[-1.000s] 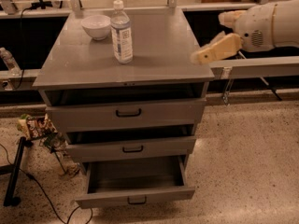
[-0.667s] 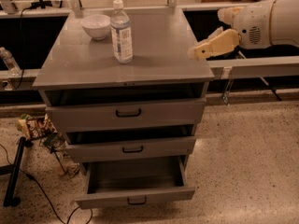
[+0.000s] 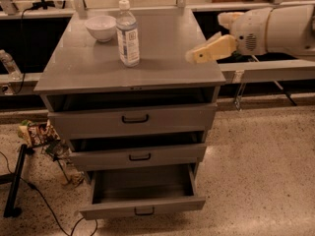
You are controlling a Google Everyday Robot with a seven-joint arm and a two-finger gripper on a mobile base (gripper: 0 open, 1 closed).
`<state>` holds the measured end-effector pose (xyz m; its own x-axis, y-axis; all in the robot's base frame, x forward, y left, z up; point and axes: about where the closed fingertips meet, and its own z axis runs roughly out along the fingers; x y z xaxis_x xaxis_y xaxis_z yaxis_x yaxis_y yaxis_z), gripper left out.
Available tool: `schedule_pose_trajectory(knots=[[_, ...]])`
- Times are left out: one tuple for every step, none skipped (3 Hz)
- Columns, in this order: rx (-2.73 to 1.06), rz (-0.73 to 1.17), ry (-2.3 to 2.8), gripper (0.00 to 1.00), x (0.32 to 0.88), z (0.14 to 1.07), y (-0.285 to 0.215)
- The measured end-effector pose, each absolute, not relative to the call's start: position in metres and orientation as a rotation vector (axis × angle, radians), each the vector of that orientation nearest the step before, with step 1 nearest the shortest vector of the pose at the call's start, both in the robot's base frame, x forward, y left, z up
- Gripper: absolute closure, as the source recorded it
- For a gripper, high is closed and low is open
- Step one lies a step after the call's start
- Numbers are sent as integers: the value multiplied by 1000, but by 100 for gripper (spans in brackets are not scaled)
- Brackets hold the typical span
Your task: Place blue plastic bottle into bottom drawer
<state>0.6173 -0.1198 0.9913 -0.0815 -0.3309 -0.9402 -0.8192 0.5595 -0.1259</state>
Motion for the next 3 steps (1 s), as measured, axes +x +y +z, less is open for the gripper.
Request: schedule_pose_trajectory(knots=[[-934,590,1574,0,661,972,-84],[-915,638,1490,0,707,956,-49],[-914,684,1417,0,751,958,-9]])
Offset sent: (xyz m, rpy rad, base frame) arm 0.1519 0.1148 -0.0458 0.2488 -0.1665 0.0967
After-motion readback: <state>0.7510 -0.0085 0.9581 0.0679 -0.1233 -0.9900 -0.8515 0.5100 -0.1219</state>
